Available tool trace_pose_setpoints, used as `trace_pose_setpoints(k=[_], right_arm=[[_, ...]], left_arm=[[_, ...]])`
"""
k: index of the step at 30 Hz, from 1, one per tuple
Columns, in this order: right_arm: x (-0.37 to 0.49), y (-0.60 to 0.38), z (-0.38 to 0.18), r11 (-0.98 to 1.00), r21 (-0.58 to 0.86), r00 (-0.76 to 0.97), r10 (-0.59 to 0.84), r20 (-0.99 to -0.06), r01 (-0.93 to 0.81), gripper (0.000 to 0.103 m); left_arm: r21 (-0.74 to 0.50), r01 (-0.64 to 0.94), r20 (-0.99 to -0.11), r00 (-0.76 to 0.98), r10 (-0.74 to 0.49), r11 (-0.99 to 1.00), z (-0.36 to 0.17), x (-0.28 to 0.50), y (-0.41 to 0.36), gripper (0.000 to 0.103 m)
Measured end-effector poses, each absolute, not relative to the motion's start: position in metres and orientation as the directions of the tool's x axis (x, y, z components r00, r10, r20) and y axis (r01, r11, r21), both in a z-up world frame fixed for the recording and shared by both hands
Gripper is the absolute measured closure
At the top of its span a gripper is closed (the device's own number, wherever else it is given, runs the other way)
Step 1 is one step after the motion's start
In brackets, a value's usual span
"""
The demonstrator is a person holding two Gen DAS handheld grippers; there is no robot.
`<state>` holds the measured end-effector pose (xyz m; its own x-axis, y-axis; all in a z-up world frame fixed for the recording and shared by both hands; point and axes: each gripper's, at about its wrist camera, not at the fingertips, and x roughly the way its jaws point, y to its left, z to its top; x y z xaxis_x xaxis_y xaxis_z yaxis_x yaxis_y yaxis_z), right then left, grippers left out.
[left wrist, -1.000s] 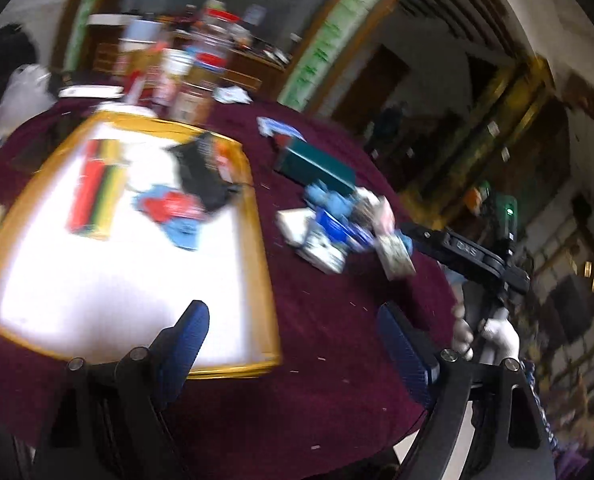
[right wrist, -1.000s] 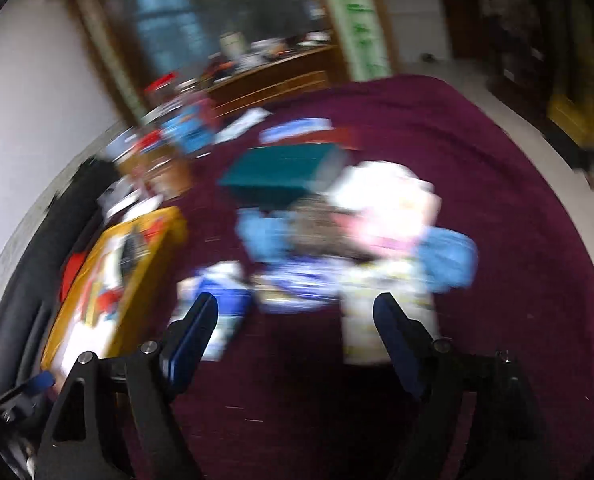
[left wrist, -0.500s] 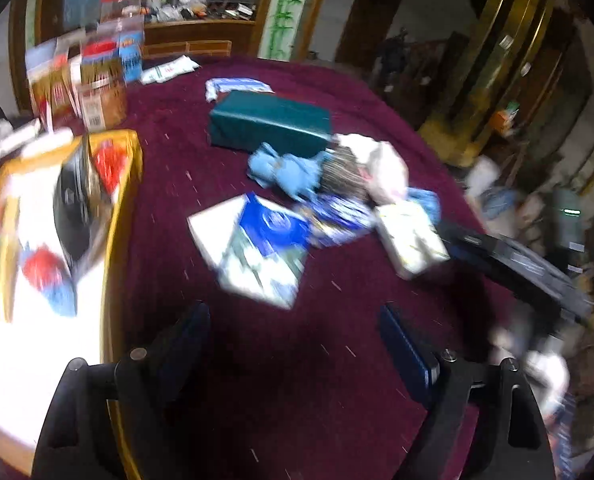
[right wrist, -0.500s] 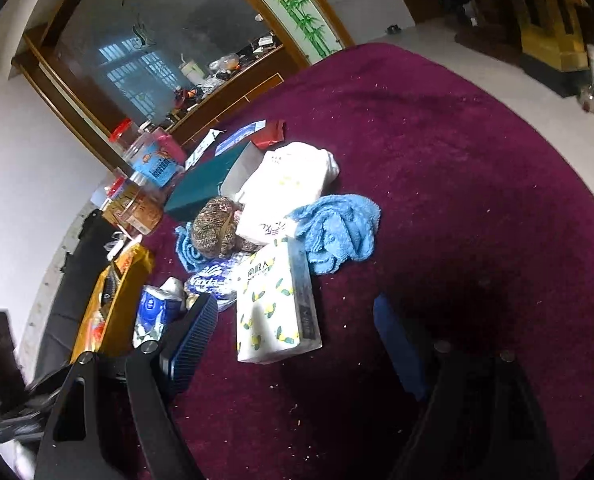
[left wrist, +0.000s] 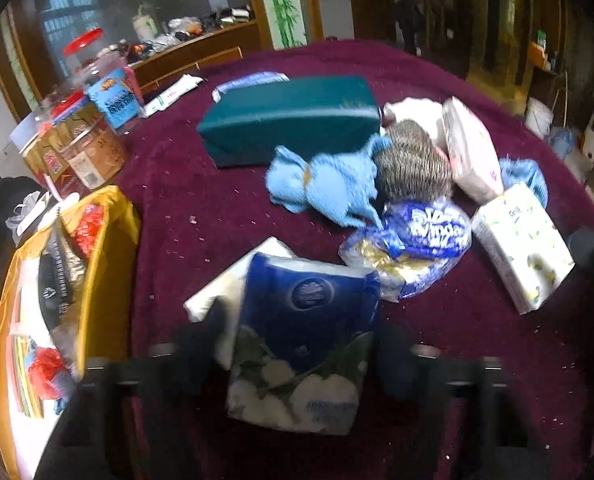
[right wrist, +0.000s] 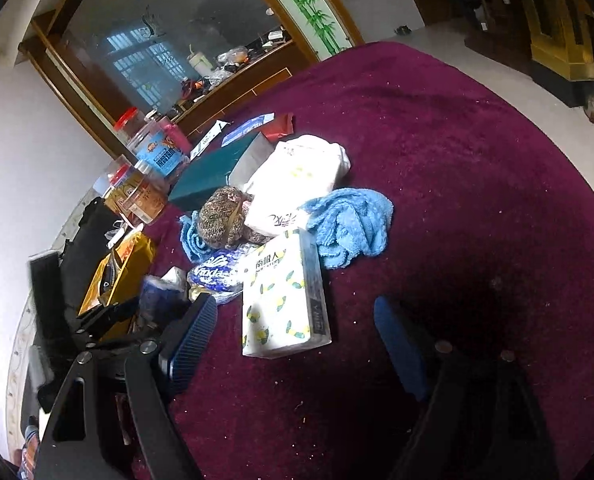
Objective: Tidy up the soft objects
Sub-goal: 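Grasp the blue Vinda tissue pack with left gripper while right gripper grasps lemon-print tissue pack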
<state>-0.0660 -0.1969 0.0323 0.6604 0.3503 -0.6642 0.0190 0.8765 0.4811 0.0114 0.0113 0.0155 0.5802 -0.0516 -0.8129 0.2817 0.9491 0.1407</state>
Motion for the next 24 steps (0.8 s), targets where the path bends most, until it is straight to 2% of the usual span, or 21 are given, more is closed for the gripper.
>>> trace_pose_setpoints(k=[2, 4, 7, 13, 17, 24], right_arm=[[-0.066, -0.198, 0.032, 0.877, 0.480, 0.661, 0.346, -0.666, 0.025, 0.023], [-0.066, -0.198, 0.031, 0.878, 0.478, 0.660, 0.342, -0.669, 0.030, 0.023], [-0.066, -0.198, 0.031, 0.882, 0.470, 0.662, 0.333, -0.671, 0.032, 0.023], [-0.066, -0.195, 0.030, 0.897, 0.440, 0.659, 0.306, -0.687, 0.043, 0.023], [-0.065, -0.191, 0.031, 0.911, 0.410, 0.658, 0.281, -0.699, 0.047, 0.023], [-0.066, -0.186, 0.031, 0.931, 0.358, 0.659, 0.229, -0.716, 0.066, 0.023]], left_arm=[[0.109, 0.272, -0.800, 0.594, -0.077, 0.956, 0.023, 0.008, 0.019, 0.047], [-0.004, 0.279, -0.792, 0.585, -0.173, 0.960, 0.035, 0.001, 0.032, 0.047], [-0.062, 0.290, -0.764, 0.602, -0.233, 0.955, 0.052, -0.015, 0.044, 0.047], [-0.302, 0.310, -0.676, 0.598, -0.432, 0.901, 0.084, -0.069, 0.086, 0.047], [-0.385, 0.304, -0.616, 0.619, -0.488, 0.871, 0.095, -0.112, 0.114, 0.047], [-0.444, 0.226, -0.559, 0.687, -0.465, 0.867, 0.100, -0.156, 0.177, 0.047]])
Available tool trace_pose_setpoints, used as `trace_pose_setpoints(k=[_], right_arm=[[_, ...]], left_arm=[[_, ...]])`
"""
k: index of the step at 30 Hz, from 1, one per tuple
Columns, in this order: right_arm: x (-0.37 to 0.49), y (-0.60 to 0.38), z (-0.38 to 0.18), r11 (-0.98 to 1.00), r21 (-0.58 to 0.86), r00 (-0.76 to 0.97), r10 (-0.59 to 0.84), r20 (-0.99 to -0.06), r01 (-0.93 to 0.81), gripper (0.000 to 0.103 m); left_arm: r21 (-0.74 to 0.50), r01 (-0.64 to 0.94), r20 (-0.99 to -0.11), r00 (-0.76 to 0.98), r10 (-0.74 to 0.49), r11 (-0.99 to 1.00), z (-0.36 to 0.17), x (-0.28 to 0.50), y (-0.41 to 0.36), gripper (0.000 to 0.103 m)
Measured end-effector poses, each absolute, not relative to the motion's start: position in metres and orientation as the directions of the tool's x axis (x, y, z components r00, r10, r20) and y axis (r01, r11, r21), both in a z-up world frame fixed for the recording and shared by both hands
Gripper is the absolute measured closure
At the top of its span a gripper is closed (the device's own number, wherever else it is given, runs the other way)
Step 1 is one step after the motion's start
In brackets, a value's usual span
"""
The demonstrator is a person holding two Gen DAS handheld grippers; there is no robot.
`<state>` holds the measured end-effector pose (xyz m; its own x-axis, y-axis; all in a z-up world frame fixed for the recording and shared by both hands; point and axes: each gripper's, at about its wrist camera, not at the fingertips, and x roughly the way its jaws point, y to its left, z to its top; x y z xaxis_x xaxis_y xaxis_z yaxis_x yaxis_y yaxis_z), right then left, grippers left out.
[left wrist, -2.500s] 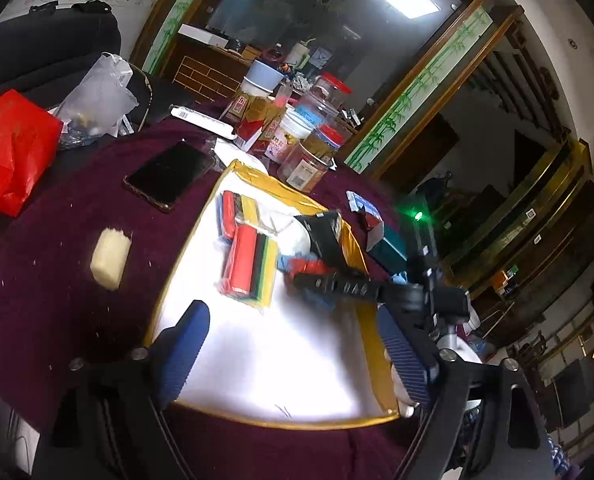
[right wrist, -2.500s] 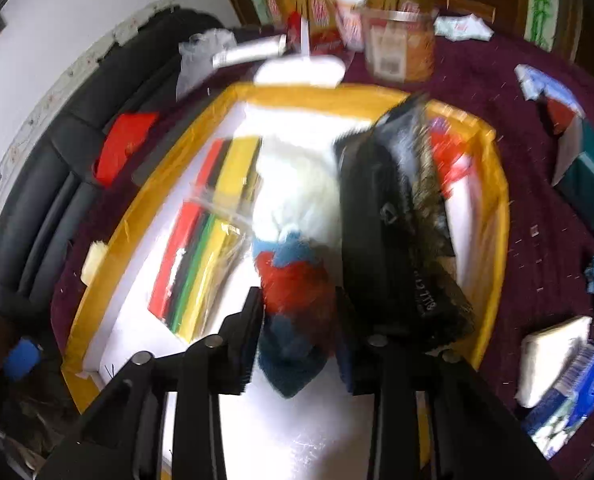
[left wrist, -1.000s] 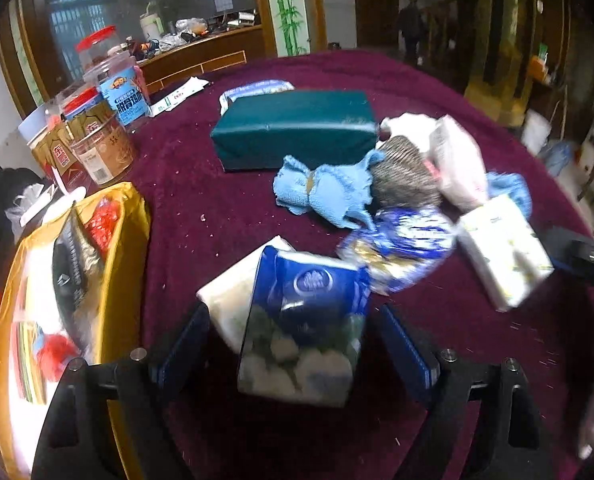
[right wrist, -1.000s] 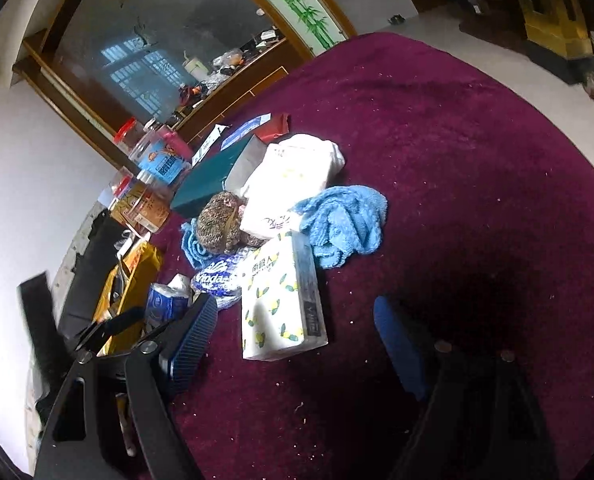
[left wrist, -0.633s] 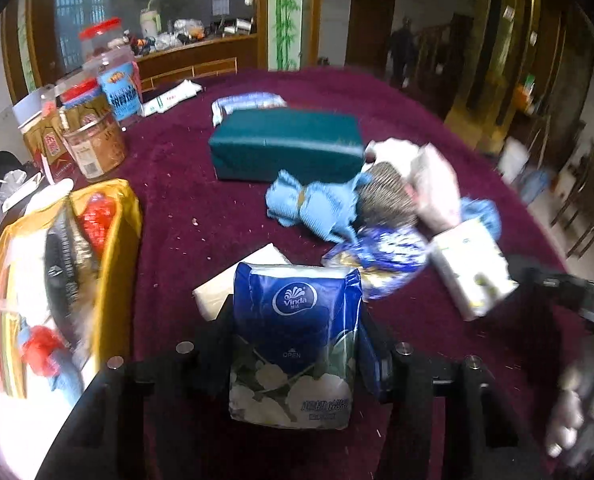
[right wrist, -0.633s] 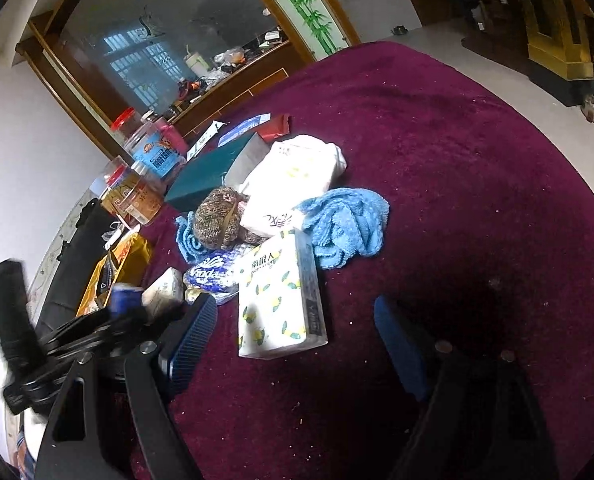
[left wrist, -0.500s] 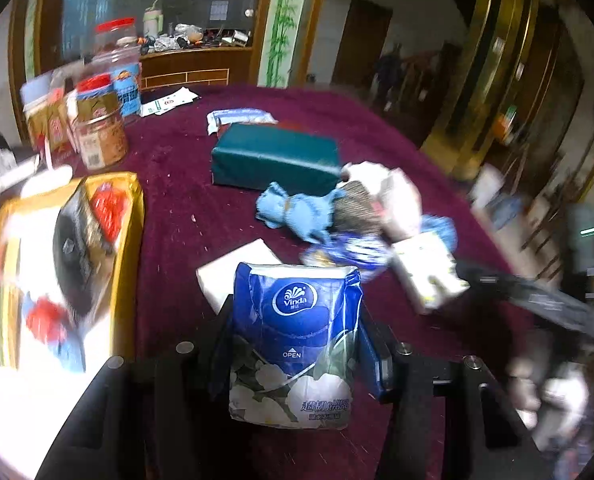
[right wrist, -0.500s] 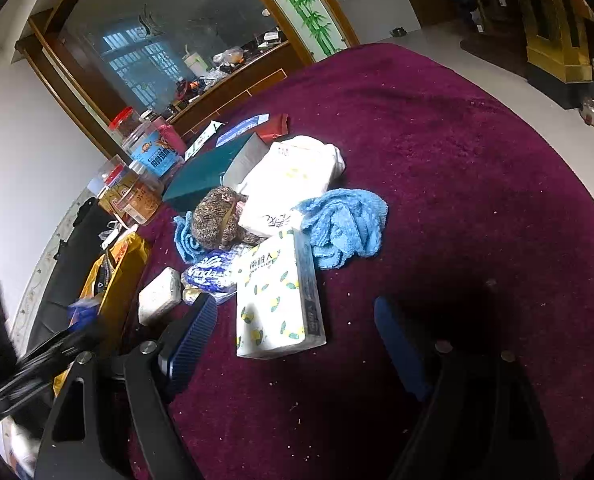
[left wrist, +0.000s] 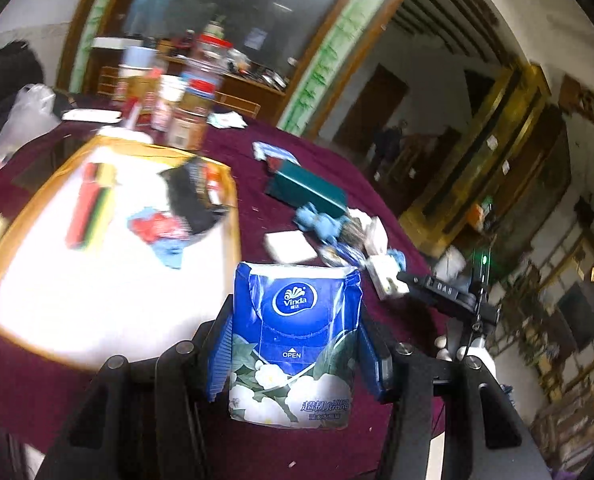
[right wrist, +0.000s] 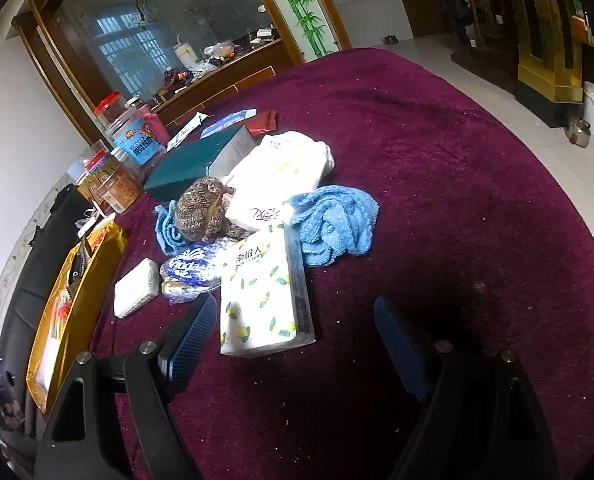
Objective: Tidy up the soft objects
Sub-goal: 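Grasp the blue Vinda tissue pack with left gripper while right gripper grasps lemon-print tissue pack, then carry the Vinda pack to the tray with left gripper while right gripper carries lemon-print pack there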
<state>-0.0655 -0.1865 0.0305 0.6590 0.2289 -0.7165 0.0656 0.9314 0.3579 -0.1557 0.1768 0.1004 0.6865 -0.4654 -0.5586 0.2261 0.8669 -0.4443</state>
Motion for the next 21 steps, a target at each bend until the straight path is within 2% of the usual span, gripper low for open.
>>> trace_pose_setpoints(k=[8, 15, 21], right_arm=[[-0.076, -0.212, 0.041, 0.907, 0.390, 0.689, 0.180, -0.702, 0.161, 0.023], [-0.075, -0.188, 0.052, 0.963, 0.246, 0.632, 0.126, -0.765, 0.107, 0.023], [-0.047, -0.145, 0.044, 0.990, 0.132, 0.578, 0.082, -0.812, 0.045, 0.023]], left_arm=[[-0.524, 0.167, -0.491, 0.742, -0.457, 0.835, 0.104, -0.188, 0.238, 0.047], [-0.532, 0.153, -0.459, 0.774, -0.436, 0.833, 0.105, -0.199, 0.263, 0.047], [-0.540, 0.129, -0.481, 0.764, -0.431, 0.831, 0.092, -0.193, 0.266, 0.047]])
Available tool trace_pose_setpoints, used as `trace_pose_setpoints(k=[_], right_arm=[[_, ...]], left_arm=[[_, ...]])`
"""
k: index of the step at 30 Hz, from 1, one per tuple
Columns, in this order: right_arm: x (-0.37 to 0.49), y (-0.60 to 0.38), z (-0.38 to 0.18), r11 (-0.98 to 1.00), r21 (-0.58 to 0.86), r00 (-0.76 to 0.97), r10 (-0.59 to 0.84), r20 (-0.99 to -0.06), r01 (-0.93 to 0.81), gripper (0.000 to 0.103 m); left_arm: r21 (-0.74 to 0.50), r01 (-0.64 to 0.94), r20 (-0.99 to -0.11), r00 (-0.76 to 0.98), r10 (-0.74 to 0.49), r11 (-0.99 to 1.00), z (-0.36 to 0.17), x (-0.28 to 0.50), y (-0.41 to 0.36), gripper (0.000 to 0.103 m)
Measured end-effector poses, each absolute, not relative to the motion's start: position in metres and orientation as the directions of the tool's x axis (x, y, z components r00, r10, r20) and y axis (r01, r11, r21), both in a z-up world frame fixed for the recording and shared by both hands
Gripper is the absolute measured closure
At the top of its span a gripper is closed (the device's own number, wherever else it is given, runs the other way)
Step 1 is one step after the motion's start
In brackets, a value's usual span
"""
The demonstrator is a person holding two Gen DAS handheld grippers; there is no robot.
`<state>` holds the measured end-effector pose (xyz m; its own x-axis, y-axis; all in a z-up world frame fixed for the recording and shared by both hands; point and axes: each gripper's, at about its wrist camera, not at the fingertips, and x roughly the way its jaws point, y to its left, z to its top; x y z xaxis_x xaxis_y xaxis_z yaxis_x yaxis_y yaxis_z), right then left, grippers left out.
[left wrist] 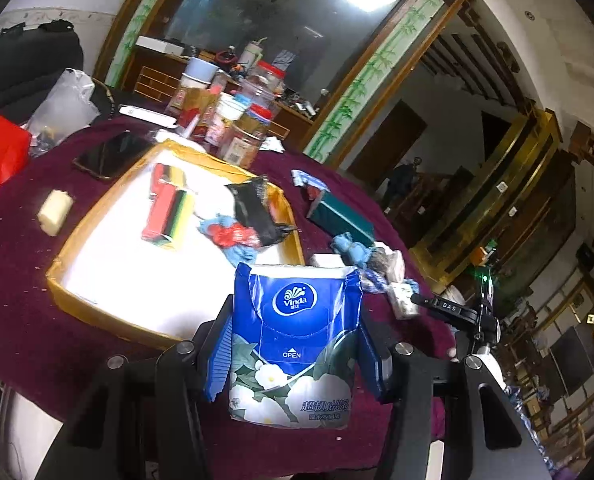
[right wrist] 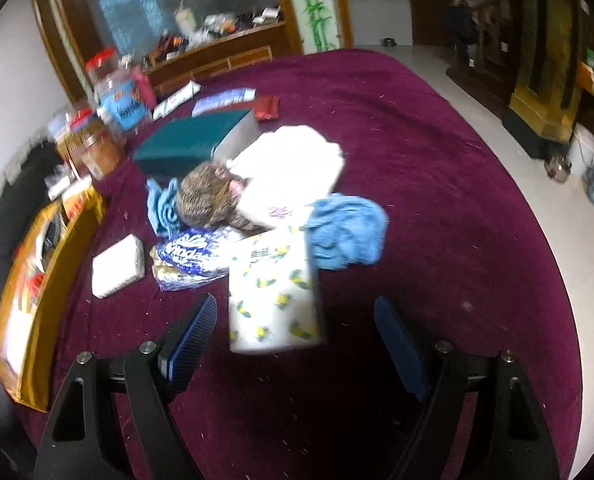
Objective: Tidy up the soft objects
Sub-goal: 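Carry the Vinda pack to the tray with left gripper while right gripper carries lemon-print pack there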
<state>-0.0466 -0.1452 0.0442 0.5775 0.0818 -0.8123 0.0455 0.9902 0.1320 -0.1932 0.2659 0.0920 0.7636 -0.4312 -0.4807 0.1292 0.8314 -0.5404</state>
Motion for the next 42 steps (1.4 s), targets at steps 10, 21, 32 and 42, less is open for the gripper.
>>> trace_pose_setpoints(k=[10, 21, 32, 42], right_arm=[[-0.047, -0.147, 0.037, 0.989, 0.142, 0.560, 0.096, -0.823, 0.038, 0.054], [-0.083, -0.117, 0.091, 0.974, 0.214, 0.617, 0.216, -0.757, -0.079, 0.054], [-0.080, 0.020, 0.104, 0.911, 0.229, 0.519, 0.387, -0.762, -0.343, 0.054], [-0.058, 0.169, 0.084, 0.748, 0.424, 0.226, 0.593, -0.773, -0.511, 0.054]], left_arm=[[-0.482, 0.039, -0.542, 0.772, -0.333, 0.875, 0.087, -0.192, 0.291, 0.047], [-0.348, 0.013, -0.704, 0.656, -0.271, 0.937, 0.077, -0.111, 0.278, 0.045], [-0.444, -0.058, -0.699, 0.647, -0.305, 0.894, 0.059, -0.073, 0.293, 0.027], [-0.512, -0.064, -0.469, 0.856, -0.216, 0.857, 0.089, -0.187, 0.347, 0.021]])
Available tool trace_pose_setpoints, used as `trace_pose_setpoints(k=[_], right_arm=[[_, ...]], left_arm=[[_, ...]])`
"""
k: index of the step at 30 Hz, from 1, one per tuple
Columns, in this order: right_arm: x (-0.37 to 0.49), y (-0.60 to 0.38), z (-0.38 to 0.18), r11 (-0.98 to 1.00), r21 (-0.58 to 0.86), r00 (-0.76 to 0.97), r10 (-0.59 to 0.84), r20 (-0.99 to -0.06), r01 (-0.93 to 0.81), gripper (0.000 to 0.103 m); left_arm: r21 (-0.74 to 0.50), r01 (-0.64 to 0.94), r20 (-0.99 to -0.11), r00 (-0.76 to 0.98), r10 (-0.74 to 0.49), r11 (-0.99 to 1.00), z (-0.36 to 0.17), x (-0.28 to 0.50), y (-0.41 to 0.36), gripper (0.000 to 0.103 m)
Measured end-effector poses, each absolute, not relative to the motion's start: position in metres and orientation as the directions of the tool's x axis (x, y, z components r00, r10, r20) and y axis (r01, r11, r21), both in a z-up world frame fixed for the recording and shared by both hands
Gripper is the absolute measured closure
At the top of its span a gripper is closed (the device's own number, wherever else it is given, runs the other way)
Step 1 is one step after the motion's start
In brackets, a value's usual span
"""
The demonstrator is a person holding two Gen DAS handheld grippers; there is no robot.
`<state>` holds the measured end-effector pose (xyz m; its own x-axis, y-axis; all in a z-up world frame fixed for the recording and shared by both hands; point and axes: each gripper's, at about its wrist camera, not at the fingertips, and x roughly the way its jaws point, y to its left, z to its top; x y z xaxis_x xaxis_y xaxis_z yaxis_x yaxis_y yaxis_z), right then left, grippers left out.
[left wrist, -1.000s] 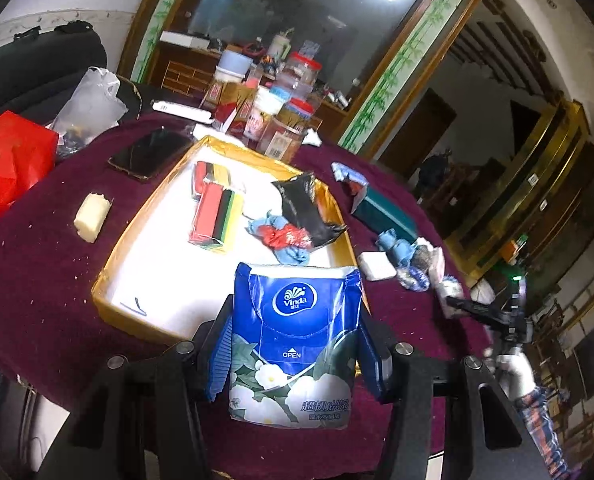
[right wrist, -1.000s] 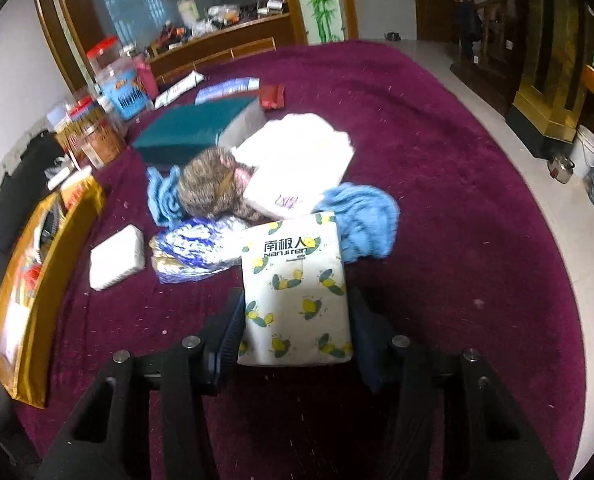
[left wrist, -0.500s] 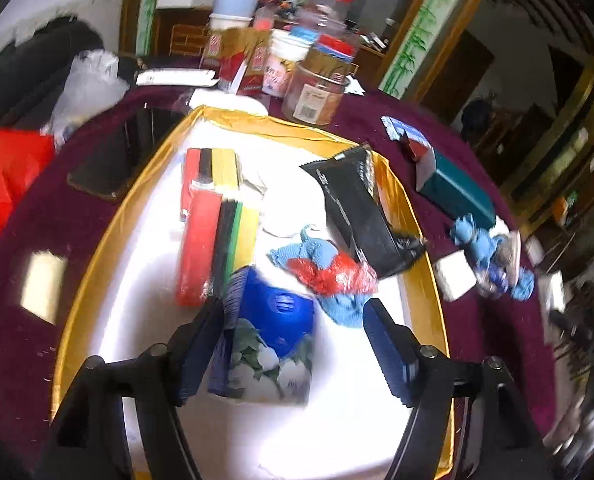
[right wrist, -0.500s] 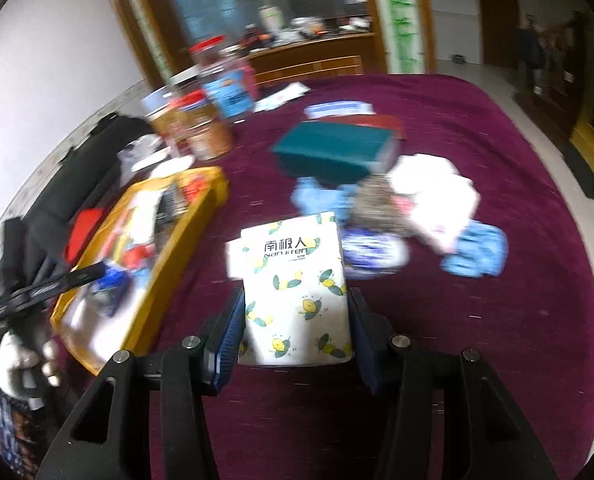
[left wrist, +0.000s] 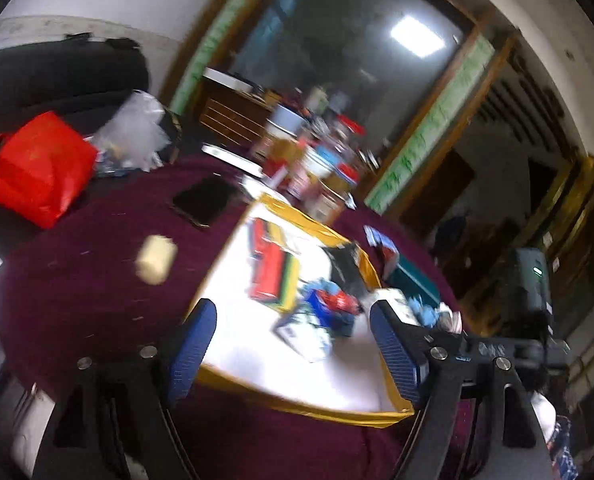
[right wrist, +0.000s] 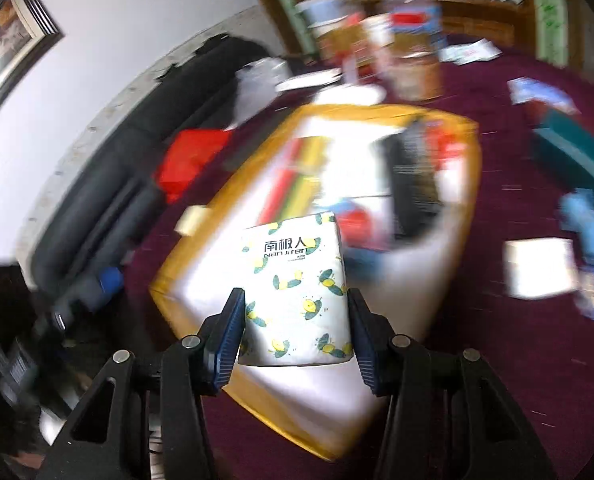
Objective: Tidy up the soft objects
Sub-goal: 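Carry the Vinda pack to the tray with left gripper while right gripper carries lemon-print pack there, then release the Vinda pack in the tray with left gripper while right gripper releases lemon-print pack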
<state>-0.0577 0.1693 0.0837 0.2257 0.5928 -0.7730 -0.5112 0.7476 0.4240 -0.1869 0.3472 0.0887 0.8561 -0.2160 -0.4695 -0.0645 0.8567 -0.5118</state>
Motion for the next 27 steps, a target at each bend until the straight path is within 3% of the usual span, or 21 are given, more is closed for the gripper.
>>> trace_pose_setpoints(k=[4, 6, 18, 21, 23, 27], right_arm=[[-0.044, 0.215, 0.063, 0.632, 0.639, 0.030, 0.720, -0.693, -0.438, 0.053], [-0.040, 0.236, 0.049, 0.630, 0.663, -0.010, 0.722, -0.692, -0.404, 0.053], [-0.011, 0.290, 0.025, 0.839, 0.358, 0.203, 0.466, -0.861, -0.411, 0.049], [-0.010, 0.284, 0.032, 0.818, 0.399, 0.183, 0.504, -0.844, -0.413, 0.044], [-0.016, 0.274, 0.050, 0.798, 0.407, 0.216, 0.537, -0.816, -0.444, 0.039], [-0.039, 0.238, 0.092, 0.779, 0.375, 0.311, 0.568, -0.762, -0.503, 0.031]], left_arm=[[-0.567, -0.095, -0.430, 0.881, -0.196, 0.818, 0.078, -0.212, 0.378, 0.021], [-0.579, -0.106, -0.428, 0.884, -0.191, 0.809, 0.073, -0.218, 0.390, 0.021], [-0.619, -0.119, -0.394, 0.902, -0.175, 0.776, 0.062, -0.235, 0.423, 0.021], [-0.621, -0.115, -0.403, 0.895, -0.190, 0.775, 0.062, -0.235, 0.419, 0.021], [-0.620, -0.109, -0.411, 0.888, -0.204, 0.777, 0.063, -0.235, 0.415, 0.014], [-0.599, -0.105, -0.426, 0.882, -0.204, 0.794, 0.067, -0.237, 0.405, 0.013]])
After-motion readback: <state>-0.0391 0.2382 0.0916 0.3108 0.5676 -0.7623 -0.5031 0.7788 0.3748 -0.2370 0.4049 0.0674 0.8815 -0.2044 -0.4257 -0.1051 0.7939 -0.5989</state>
